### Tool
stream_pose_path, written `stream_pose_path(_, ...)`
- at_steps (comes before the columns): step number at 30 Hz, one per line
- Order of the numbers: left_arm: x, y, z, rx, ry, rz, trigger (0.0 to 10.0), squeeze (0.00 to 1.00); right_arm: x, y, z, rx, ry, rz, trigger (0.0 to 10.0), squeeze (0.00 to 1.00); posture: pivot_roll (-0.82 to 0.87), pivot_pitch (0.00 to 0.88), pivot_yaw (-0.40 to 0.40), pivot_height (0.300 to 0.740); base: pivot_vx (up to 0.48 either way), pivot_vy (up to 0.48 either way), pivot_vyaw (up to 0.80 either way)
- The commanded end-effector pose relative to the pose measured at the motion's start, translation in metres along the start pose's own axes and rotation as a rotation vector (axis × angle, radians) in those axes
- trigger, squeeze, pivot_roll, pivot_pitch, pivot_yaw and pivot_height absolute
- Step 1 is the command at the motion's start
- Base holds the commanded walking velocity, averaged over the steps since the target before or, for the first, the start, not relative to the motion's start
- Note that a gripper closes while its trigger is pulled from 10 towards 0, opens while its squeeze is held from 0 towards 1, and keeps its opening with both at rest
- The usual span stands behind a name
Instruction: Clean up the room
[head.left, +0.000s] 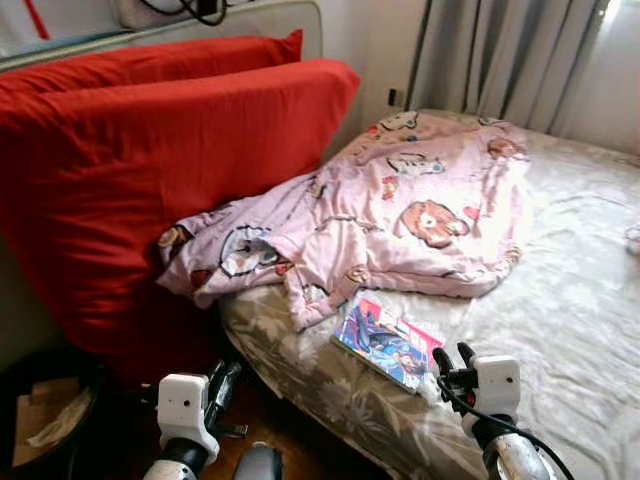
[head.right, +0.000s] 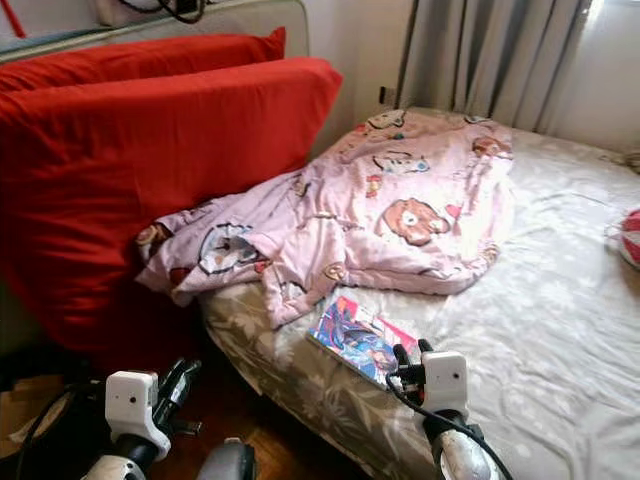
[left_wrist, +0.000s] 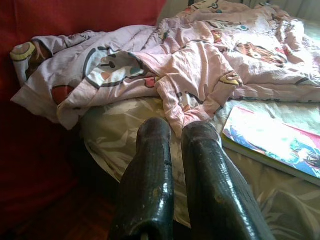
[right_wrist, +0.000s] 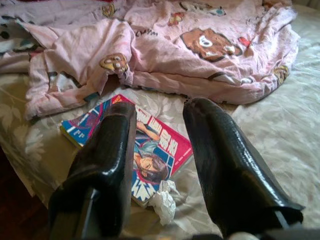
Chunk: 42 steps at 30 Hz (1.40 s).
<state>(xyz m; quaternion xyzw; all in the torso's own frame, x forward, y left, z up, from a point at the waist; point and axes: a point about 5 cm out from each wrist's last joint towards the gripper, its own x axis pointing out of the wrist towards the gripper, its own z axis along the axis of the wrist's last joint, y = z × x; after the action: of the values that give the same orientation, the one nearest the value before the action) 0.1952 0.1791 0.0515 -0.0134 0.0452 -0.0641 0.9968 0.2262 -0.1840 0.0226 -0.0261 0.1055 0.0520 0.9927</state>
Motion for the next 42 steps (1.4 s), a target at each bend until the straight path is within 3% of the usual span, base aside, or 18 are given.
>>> stream_pose_path(1,0.001,0.003,0.005,0.009,-0.017,0.006,10.0,0.0,0.001,0.001,-0.003,-0.01,0.025,0.012,10.0,0.0,0.08,0.0,0.005,0.644,0.0,0.0,0.0)
stream_pose_path(13,0.003,0.005,0.007,0.013,-0.022,0.006,10.0,0.0,0.009,0.007,0.003,0.028,-0.014,0.064,10.0,0.0,0.08,0.0,0.009,0.636,0.0,0.0,0.0)
stream_pose_path(42,0.003,0.008,0.009,0.018,-0.025,0.024,10.0,0.0,0.012,0.008,0.0,0.072,-0.009,0.031,10.0,0.0,0.09,0.0,0.012,0.612,0.0,0.0,0.0)
